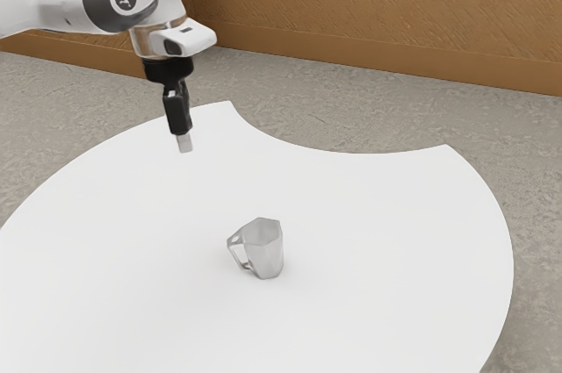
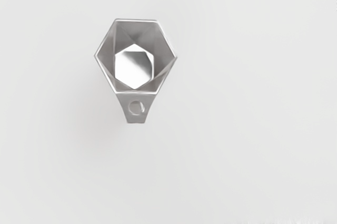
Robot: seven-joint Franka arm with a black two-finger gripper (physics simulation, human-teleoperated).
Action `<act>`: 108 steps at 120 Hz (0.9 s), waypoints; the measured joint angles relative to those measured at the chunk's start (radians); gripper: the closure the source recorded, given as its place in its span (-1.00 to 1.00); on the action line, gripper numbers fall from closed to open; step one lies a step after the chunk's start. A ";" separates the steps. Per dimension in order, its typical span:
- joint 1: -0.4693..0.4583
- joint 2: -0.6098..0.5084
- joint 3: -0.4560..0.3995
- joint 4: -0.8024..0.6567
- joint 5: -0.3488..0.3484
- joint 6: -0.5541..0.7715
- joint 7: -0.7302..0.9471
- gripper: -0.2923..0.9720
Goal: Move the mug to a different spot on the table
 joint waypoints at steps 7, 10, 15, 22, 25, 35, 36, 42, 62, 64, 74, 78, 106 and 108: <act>0.001 0.000 0.000 0.000 0.000 -0.001 0.008 -0.53; 0.002 0.000 0.001 0.000 0.000 -0.001 0.011 -0.53; 0.004 0.000 0.001 0.000 0.000 -0.002 0.016 -0.53; 0.006 0.000 0.002 0.000 0.000 -0.002 0.023 -0.53; 0.006 0.000 0.004 0.000 0.001 -0.002 0.025 -0.53; 0.011 0.002 0.006 0.004 0.001 -0.003 0.033 -0.53; 0.011 0.002 0.006 0.005 0.000 -0.003 0.034 -0.53; 0.017 0.002 0.005 0.004 0.001 -0.003 0.039 -0.54; 0.048 -0.040 -0.015 -0.113 0.065 0.063 0.060 -0.54; 0.049 -0.042 -0.016 -0.129 0.067 0.078 0.062 -0.54; 0.040 -0.017 -0.019 -0.166 0.065 0.140 0.073 -0.54; 0.034 -0.009 -0.019 -0.184 0.061 0.167 0.078 -0.54; 0.003 -0.023 -0.019 -0.347 0.031 0.389 0.104 -0.54; 0.002 -0.023 -0.019 -0.349 0.030 0.398 0.105 -0.54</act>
